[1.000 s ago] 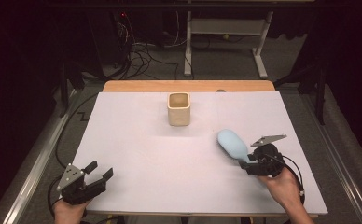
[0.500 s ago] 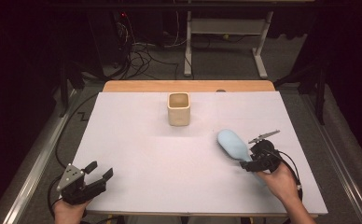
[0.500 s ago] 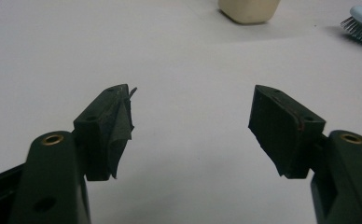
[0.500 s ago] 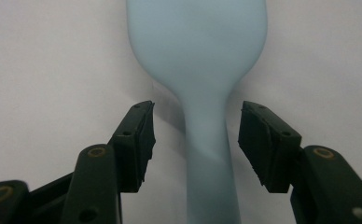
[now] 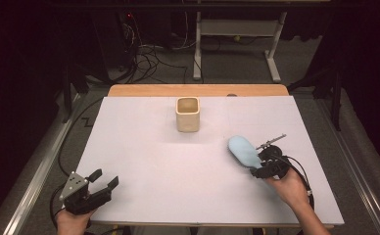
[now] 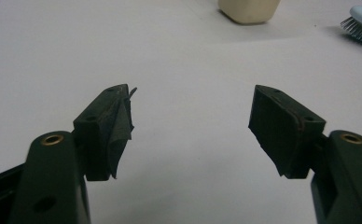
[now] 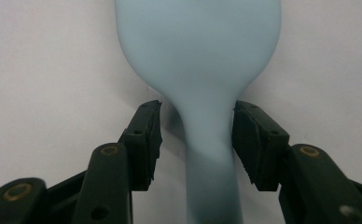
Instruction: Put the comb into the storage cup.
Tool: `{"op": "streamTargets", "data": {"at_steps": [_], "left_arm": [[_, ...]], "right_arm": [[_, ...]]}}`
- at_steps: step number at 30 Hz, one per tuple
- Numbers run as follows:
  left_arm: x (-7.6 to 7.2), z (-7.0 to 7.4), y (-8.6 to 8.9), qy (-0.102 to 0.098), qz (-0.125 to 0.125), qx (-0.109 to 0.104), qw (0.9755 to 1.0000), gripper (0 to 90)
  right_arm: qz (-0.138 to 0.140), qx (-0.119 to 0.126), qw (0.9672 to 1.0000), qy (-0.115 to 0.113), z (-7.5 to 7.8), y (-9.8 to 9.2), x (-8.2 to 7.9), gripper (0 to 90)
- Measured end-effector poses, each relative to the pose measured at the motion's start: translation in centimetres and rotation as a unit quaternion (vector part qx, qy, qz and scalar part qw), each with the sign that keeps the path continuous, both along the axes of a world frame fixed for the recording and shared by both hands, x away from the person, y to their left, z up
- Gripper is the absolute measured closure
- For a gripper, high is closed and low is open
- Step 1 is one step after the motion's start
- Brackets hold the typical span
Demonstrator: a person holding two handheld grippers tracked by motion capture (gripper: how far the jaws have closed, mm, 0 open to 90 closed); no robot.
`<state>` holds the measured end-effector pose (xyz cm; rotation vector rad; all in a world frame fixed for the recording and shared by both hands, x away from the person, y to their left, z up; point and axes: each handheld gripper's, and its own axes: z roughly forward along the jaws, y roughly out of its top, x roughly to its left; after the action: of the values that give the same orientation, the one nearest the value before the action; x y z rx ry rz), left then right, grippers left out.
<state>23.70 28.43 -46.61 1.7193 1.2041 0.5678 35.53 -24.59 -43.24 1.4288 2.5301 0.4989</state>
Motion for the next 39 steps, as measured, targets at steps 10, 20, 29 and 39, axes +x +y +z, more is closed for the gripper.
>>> {"op": "streamTargets", "data": {"at_steps": [10, 20, 29, 39], "left_arm": [[0.00, 0.00, 0.00, 0.000, 0.000, 0.000, 1.0000, 30.9], [0.01, 0.00, 0.00, 0.000, -0.001, 0.000, 1.0000, 30.9], [0.05, -0.02, -0.02, 0.001, -0.001, -0.002, 1.0000, 30.9], [0.05, -0.02, -0.02, 0.001, -0.003, -0.002, 1.0000, 30.9]], "right_arm": [[0.006, -0.020, 0.9998, 0.004, -0.19, 0.26, 0.30, 66.5], [0.019, -0.034, 0.9992, 0.006, -0.15, 0.59, 0.29, 69.5], [0.024, -0.037, 0.9990, 0.004, -0.12, 0.68, 0.14, 70.0], [0.040, -0.029, 0.9988, -0.005, -0.14, 1.02, -0.29, 70.2]]}}
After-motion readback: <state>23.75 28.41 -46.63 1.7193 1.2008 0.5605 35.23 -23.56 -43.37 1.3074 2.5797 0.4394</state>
